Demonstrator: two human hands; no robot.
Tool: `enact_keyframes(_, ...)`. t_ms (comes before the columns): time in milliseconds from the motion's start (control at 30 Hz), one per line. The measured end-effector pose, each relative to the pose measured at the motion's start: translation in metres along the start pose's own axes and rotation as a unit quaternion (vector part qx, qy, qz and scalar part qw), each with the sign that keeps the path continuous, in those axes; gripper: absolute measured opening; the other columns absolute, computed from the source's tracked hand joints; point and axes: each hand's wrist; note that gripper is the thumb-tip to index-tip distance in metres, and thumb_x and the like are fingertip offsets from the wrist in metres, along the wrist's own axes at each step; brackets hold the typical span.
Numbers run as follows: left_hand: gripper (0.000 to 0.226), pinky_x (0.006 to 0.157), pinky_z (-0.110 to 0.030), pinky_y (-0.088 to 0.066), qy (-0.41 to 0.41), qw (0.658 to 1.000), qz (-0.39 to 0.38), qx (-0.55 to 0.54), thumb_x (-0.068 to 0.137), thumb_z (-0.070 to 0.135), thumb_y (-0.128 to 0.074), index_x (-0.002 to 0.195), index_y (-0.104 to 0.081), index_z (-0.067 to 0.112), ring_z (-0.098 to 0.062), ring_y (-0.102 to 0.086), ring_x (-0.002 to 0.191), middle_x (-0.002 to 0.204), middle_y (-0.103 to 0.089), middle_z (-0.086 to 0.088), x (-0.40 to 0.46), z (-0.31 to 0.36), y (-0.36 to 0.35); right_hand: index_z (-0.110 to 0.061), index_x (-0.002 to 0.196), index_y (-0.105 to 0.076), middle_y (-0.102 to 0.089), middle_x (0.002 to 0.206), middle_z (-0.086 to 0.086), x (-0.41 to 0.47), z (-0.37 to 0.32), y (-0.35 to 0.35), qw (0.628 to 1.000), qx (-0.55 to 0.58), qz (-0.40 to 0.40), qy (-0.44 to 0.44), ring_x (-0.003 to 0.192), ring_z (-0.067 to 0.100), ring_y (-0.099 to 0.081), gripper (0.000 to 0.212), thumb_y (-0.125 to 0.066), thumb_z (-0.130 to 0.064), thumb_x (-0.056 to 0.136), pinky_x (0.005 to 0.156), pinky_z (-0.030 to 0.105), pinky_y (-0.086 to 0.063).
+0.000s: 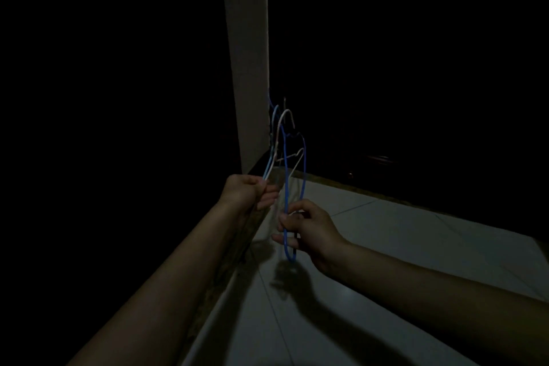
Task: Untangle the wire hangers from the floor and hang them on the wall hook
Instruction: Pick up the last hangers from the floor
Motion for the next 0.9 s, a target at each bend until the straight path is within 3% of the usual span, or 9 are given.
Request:
enact_keyframes(100,0.024,0.058,-0.025,-0.055,0.016,0.999,-0.008,-0.033,0.097,-0.005,-0.036,0.119,-0.044,-0.009,-0.036,-0.059,0.102,0.118,-0.056,-0.031,0.005,-0.001,-0.002,-0.006,0.088,-0.049,-0.051,0.084,0.013,-0.002,0.002,-0.004,0.999,-0.031,-0.013,0.015,0.068,0.017,-0.057,0.008,-0.053,0.001,0.089,0.059,0.026,-0.057)
enact_keyframes(167,0.027,0.059,-0.025,-0.055,0.015,0.998,-0.010,-0.057,0.097,-0.004,-0.037,0.121,-0.044,-0.012,-0.037,-0.060,0.104,0.109,-0.061,-0.028,0.008,0.000,-0.002,-0.008,0.085,-0.049,-0.052,0.081,0.012,-0.002,0.001,-0.007,0.997,-0.063,-0.016,0.030,0.067,0.017,-0.056,0.010,-0.055,-0.001,0.089,0.061,0.031,-0.057)
enact_keyframes(267,0.029,0.041,-0.017,-0.049,0.013,0.996,-0.018,-0.086,0.097,-0.003,-0.037,0.122,-0.043,-0.017,-0.022,-0.066,0.068,0.094,-0.062,-0.027,0.006,0.002,-0.002,-0.007,0.083,-0.048,-0.051,0.074,0.010,-0.001,-0.002,-0.010,0.995,-0.087,-0.014,0.045,0.067,0.019,-0.054,0.011,-0.057,-0.002,0.088,0.076,0.046,-0.052)
enact_keyframes(333,0.032,0.040,-0.016,-0.045,0.016,0.996,-0.017,-0.091,0.098,-0.001,-0.037,0.124,-0.044,-0.018,-0.013,-0.062,0.047,0.117,-0.053,-0.041,0.005,0.001,-0.003,-0.006,0.084,-0.047,-0.050,0.072,0.009,-0.002,-0.001,-0.011,0.997,-0.061,-0.022,0.031,0.065,0.018,-0.054,0.011,-0.056,-0.001,0.088,0.075,0.043,-0.052)
enact_keyframes(367,0.031,0.042,-0.016,-0.046,0.018,0.995,-0.017,-0.094,0.098,0.000,-0.036,0.122,-0.045,-0.019,-0.016,-0.064,0.050,0.127,-0.045,-0.040,0.005,0.000,-0.003,-0.006,0.085,-0.048,-0.050,0.072,0.007,-0.002,0.000,-0.012,0.999,-0.039,-0.025,0.016,0.063,0.016,-0.054,0.011,-0.056,0.000,0.088,0.073,0.041,-0.054)
enact_keyframes(467,0.028,0.077,-0.025,-0.053,0.025,0.995,-0.013,-0.092,0.098,-0.002,-0.035,0.122,-0.045,-0.014,-0.037,-0.059,0.111,0.132,-0.047,-0.034,0.010,-0.003,-0.002,-0.006,0.083,-0.047,-0.050,0.074,0.007,-0.001,0.002,-0.015,1.000,0.010,-0.019,-0.014,0.060,0.014,-0.054,0.013,-0.054,0.004,0.088,0.056,0.026,-0.057)
enact_keyframes(600,0.032,0.083,-0.035,-0.044,0.024,0.996,-0.020,-0.085,0.099,-0.004,-0.032,0.129,-0.037,-0.014,-0.032,-0.056,0.102,0.128,-0.052,-0.030,0.012,-0.004,0.001,-0.006,0.078,-0.046,-0.048,0.076,0.011,0.007,0.004,-0.015,0.998,0.045,-0.001,-0.042,0.063,0.018,-0.053,0.017,-0.053,0.006,0.088,0.051,0.026,-0.056)
enact_keyframes(733,0.026,0.087,-0.039,-0.044,0.020,0.996,-0.012,-0.087,0.100,-0.002,-0.031,0.123,-0.039,-0.011,-0.042,-0.052,0.117,0.127,-0.051,-0.030,0.014,-0.004,0.005,-0.006,0.078,-0.043,-0.046,0.086,0.016,0.011,0.007,-0.011,0.994,0.069,0.022,-0.088,0.063,0.020,-0.052,0.019,-0.053,0.006,0.088,0.044,0.024,-0.055)
enact_keyframes(900,0.025,0.084,-0.039,-0.045,0.023,0.997,-0.018,-0.073,0.099,-0.003,-0.031,0.122,-0.040,-0.010,-0.038,-0.055,0.110,0.126,-0.052,-0.032,0.014,-0.006,0.005,-0.006,0.078,-0.045,-0.050,0.078,0.013,0.009,0.009,-0.007,0.995,0.062,0.015,-0.075,0.063,0.021,-0.055,0.018,-0.055,0.005,0.088,0.046,0.024,-0.055)
Point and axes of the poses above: each hand's wrist, its own x-axis towards the middle knuckle, its own y-axis out of the back of the hand, z = x × y
